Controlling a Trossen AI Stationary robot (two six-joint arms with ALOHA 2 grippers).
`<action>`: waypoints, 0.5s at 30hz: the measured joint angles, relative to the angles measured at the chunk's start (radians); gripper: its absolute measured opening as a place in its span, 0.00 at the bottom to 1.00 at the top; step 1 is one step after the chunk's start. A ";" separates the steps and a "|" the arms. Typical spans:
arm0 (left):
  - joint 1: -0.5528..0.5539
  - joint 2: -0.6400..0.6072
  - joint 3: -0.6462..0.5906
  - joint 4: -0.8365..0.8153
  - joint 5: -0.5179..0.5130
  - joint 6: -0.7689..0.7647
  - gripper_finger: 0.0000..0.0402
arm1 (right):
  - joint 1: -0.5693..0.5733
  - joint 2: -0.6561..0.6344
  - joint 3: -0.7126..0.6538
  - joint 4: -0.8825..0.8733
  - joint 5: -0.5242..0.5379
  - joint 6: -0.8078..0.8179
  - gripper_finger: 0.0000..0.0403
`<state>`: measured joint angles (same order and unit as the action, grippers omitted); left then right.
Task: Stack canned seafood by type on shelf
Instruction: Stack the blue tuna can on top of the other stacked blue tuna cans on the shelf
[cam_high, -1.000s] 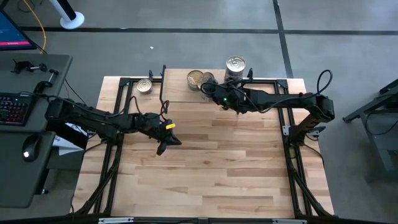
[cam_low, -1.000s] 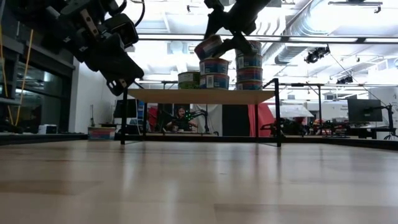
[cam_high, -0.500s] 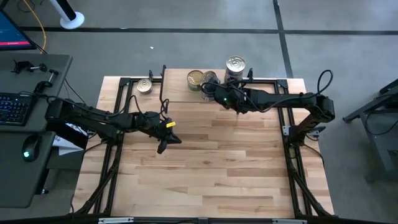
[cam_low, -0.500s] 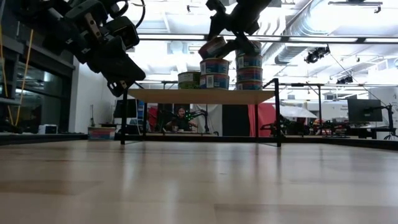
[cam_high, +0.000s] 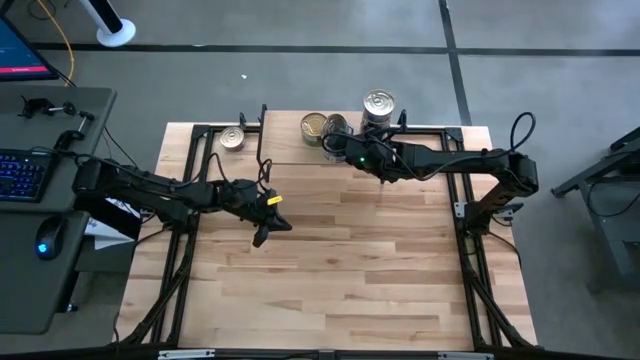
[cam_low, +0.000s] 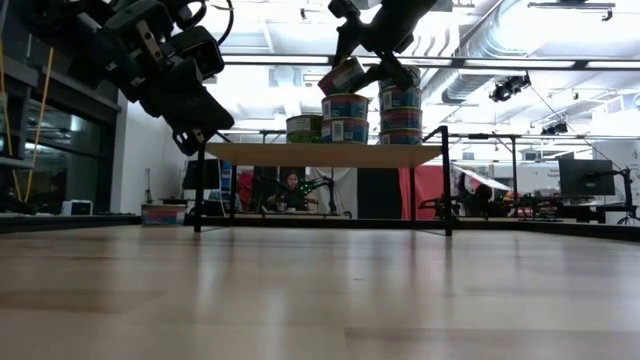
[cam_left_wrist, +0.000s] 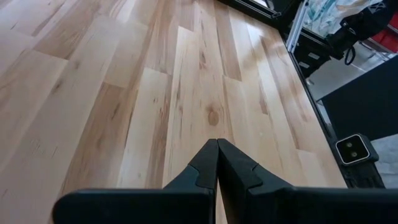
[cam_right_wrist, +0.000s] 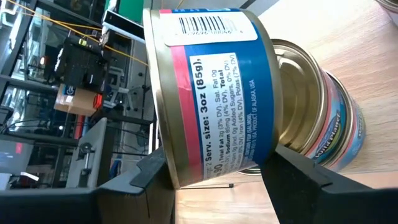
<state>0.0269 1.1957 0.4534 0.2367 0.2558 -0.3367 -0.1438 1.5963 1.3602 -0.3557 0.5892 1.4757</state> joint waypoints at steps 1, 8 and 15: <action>0.000 0.000 0.000 0.000 0.000 0.000 0.00 | 0.000 0.000 0.000 0.000 0.000 0.000 0.50; 0.000 0.000 0.000 0.000 0.000 0.016 0.00 | 0.000 0.000 0.000 0.001 -0.004 0.001 0.50; 0.000 0.000 0.000 0.000 0.000 0.025 0.00 | -0.007 -0.005 0.002 0.020 -0.081 -0.029 0.50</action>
<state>0.0269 1.1957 0.4534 0.2367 0.2562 -0.3115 -0.1509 1.5913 1.3617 -0.3353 0.5078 1.4468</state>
